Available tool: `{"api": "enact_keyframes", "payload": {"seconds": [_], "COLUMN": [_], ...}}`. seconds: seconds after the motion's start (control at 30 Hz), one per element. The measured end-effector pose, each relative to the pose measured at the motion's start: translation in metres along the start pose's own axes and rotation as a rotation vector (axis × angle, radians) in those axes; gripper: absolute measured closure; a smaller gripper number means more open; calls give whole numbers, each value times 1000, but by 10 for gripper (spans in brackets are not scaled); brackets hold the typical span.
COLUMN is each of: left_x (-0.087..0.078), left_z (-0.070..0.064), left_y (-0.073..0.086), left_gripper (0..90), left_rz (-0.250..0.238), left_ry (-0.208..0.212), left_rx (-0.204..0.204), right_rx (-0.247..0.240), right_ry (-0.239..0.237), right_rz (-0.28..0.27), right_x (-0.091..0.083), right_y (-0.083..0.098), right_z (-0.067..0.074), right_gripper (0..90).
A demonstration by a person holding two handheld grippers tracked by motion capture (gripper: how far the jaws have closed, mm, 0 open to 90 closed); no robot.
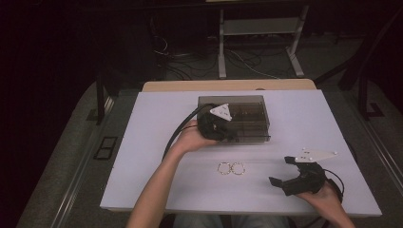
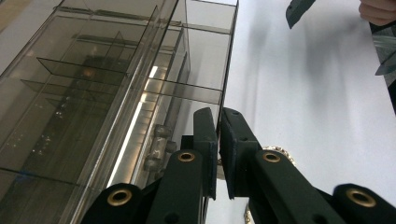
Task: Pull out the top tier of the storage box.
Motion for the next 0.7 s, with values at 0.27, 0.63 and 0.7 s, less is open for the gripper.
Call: {"api": "enact_keyframes", "payload": {"seconds": [0.27,0.63,0.7], "left_x": [1,2,2], "left_z": [-4,-10,-11], "left_y": [2,3,4], "left_gripper": [838,841,841], "left_rz": [-15,-23,-26], "left_ry": [5,10,9], "left_rx": [-3,-5,-5], "right_rx": [0,0,0], "right_ry": [0,-2,-1], "right_rz": [1,0,1], "right_x": [0,0,0], "right_y": [0,0,0], "right_z": [0,0,0], "right_gripper": [3,3,3]}}
Point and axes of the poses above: each handheld gripper's, and its own axes: x roughly forward along the jaws, y roughly out of its underside, z roughly to its left, the point moved 3 cm from there along x, roughly forward along the jaws, and after that the axes turned 14 degrees about y, right-handed, at the moved point
